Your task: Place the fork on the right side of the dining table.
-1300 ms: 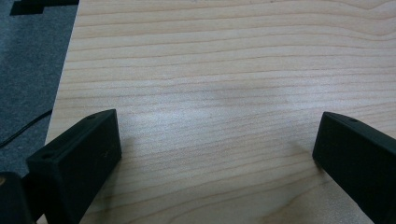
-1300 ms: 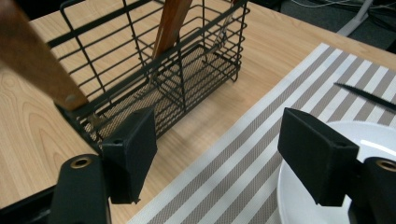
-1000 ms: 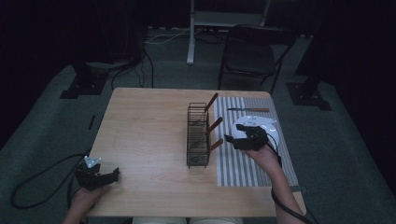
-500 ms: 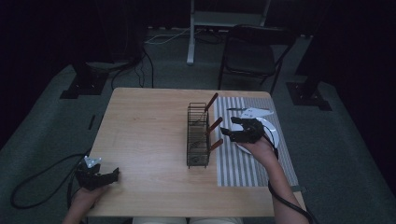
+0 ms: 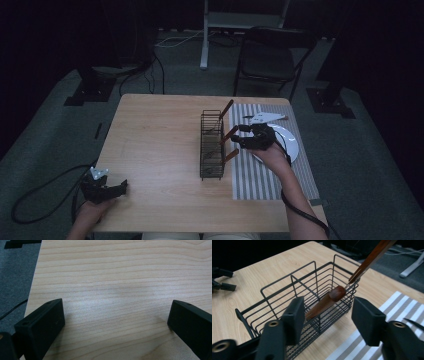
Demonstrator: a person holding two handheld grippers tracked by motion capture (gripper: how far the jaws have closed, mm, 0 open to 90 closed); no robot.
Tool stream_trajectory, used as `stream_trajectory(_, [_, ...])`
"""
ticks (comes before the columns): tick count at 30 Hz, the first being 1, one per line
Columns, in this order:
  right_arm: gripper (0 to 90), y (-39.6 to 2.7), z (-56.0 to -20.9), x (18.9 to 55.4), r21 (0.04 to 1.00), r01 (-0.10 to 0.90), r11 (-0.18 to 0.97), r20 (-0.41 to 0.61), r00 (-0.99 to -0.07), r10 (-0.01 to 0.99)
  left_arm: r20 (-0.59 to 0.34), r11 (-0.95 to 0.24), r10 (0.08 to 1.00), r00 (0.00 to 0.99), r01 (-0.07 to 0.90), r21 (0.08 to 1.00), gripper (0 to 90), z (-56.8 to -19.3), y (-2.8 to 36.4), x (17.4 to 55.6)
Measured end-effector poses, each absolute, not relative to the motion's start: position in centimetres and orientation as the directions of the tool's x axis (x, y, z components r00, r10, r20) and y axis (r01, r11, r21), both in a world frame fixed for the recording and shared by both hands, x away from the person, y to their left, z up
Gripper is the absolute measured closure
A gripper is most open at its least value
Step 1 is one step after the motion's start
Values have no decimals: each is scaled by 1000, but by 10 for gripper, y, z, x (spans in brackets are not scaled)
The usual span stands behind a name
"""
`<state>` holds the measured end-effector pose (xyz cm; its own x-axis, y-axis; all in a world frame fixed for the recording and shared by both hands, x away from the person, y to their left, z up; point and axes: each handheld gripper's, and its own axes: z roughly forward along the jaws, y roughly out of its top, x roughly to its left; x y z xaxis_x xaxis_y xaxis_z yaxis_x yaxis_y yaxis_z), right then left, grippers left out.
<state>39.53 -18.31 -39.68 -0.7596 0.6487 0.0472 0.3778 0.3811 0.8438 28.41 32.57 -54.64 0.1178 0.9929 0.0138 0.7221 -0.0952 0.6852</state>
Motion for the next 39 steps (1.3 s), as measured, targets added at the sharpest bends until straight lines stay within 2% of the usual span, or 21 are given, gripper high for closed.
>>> stream_trajectory(6, [537, -179, -405, 402, 843, 407, 351, 109, -768, 631, 13, -94, 993, 117, 722, 685, 14, -546, 326, 284])
stream_trajectory(13, [564, -173, -409, 405, 829, 421, 369, 128, -784, 608, 13, -94, 993, 117, 722, 685, 14, -546, 326, 284])
stream_trajectory(14, [596, -172, -411, 407, 827, 424, 369, 132, -784, 606, 13, -94, 993, 117, 722, 685, 14, -546, 326, 284])
stream_trajectory(21, [684, -169, -413, 407, 821, 407, 400, 96, -789, 606, 13, -94, 993, 117, 722, 685, 14, -546, 326, 284])
stream_trajectory(34, [765, -171, -411, 405, 832, 400, 384, 163, -838, 520, 12, -93, 993, 116, 722, 685, 14, -546, 326, 284])
stream_trajectory(39, [769, -168, -405, 402, 835, 380, 399, 133, -842, 523, 13, -93, 993, 116, 722, 685, 14, -546, 326, 284])
